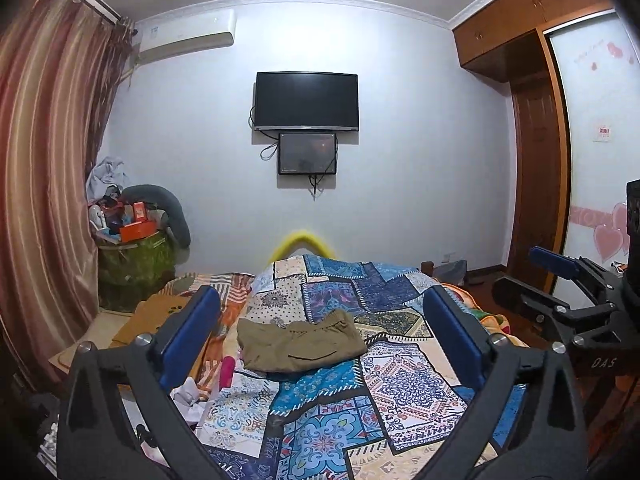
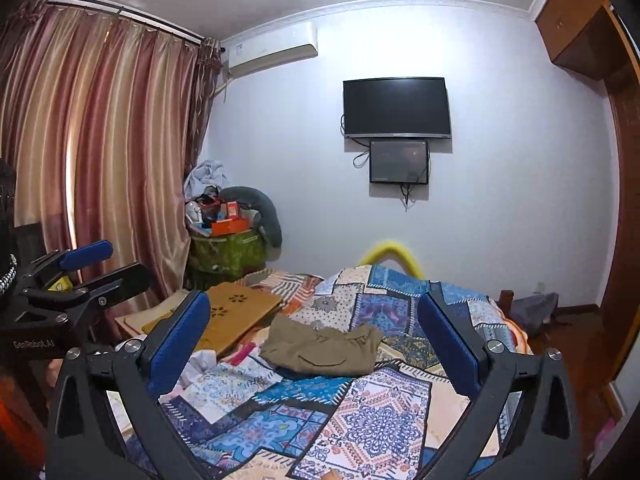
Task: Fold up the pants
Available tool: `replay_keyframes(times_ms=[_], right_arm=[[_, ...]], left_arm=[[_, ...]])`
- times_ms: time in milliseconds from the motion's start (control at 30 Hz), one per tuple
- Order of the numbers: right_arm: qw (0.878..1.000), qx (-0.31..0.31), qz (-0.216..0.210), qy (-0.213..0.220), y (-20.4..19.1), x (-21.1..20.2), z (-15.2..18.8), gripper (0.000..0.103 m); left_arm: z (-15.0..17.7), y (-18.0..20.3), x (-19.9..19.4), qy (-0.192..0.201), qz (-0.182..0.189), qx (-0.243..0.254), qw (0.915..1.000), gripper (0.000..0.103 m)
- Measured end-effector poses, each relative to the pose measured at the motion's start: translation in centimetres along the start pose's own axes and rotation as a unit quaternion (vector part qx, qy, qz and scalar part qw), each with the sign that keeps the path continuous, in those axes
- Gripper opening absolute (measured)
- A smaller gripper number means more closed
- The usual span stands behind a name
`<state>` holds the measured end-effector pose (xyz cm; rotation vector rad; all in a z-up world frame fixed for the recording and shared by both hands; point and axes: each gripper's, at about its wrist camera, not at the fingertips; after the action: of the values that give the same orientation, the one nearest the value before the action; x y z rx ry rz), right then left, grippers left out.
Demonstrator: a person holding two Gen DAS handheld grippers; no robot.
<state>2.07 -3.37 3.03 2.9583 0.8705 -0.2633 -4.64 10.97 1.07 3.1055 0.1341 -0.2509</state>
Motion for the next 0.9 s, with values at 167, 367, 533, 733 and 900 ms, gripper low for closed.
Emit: replay_keyframes(times_ms=[167, 367, 533, 733, 900], right_arm=[[1.0, 0.005, 0.003, -0.001, 0.3, -0.3, 0.2, 0.103], [1.0, 0.006, 0.004, -0.002, 0.6, -0.6, 0.2, 0.103], [1.0, 0.009, 0.006, -0.004, 0.8, -0.8, 0.0, 0.103], [1.0, 0.012, 0.009, -0.007, 1.1, -0.9, -0.2, 0.103], [1.0, 0.012, 0.009, -0.008, 1.0, -0.8, -0.1, 0.103]], left_arm=[[0.1, -0.2, 0.3, -0.003, 0.0, -0.004, 1.0, 0.103], [0.2, -0.2, 0.6, -0.006, 0.001, -0.007, 1.0, 0.103], [0.2, -0.3, 0.9, -0.008, 0.0, -0.01, 0.9999, 0.103], [0.3, -0.6, 1.0, -0.009, -0.002, -0.011, 0.9999, 0.103], [0.4, -0.6, 1.2, -0.011, -0.003, -0.012, 0.9999, 0.103]])
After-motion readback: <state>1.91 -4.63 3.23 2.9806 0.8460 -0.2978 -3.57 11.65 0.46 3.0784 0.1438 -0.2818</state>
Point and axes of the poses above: each gripper's, at about its wrist camera, not at the fingertips, and x roughly the way its jaws point, y to its right, z to its underside, and after that the axes turned 8 degrees about z, right-handed
